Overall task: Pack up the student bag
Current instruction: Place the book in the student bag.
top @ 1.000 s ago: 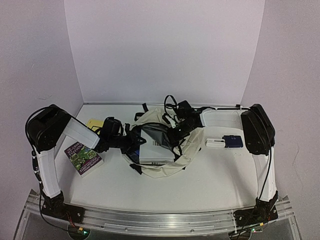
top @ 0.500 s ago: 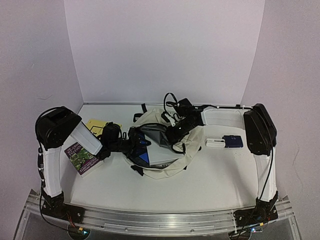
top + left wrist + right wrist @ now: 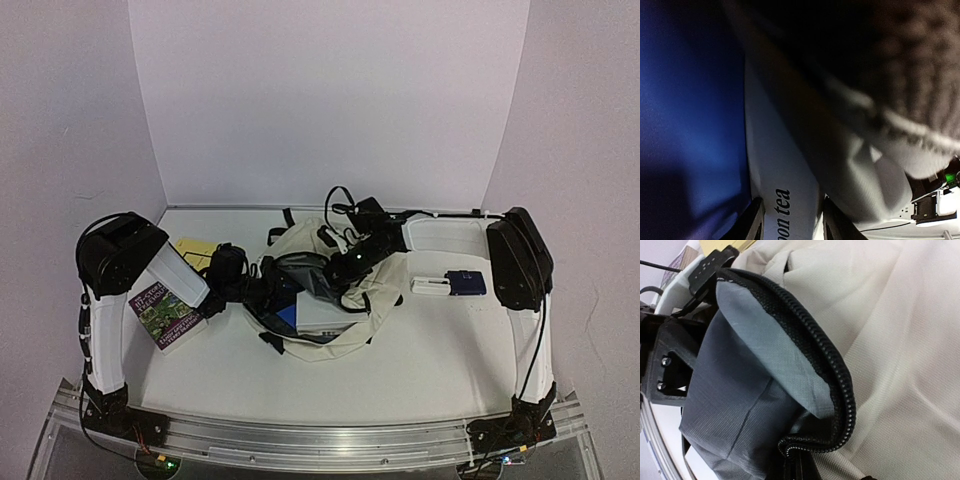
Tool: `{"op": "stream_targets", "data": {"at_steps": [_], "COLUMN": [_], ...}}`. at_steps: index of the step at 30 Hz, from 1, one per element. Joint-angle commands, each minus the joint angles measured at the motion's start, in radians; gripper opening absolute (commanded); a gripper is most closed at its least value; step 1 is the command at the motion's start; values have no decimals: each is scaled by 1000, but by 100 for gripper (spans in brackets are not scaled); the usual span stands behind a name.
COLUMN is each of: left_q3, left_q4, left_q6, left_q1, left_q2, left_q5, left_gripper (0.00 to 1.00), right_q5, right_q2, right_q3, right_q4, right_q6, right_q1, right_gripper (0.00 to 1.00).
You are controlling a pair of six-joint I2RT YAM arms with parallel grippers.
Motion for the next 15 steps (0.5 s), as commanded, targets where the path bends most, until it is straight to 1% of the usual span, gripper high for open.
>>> {"op": "stream_targets", "data": {"at_steps": [1,2,5,7,10,12,15], "left_q3": [29,19,-27,-42,-35,-20,8], "left_q4": [117,91,-18,-84,-254,-345,-525], "left_q6": [13,35,136,185,290,349,448], "left_q1": [-41,-44,-64,-79,-105,-130,-178], "left_q2": [-48,-67,-149,-208,-278,-320,-388], "left_q5": [17,11,-31,-48,-75,-104,-197], "left_gripper": [37,38,45,50,60,64,67], "right_q5": [-159,-148,-138,-145,-177,-189,-201], "right_q2": [23,2,-83,-137,-184,-199,-213], "right_q3": [-14,-9,-3,4,23,38,57], "right_q4": [-85,-85,-83,-84,-84,-84,-83], "right_q6": [25,22,5,-2,10,22,34], "right_q1": [48,35,-8,-11,-12,-12,-12], "right_gripper": [0,0,0,0,0,0,0]}}
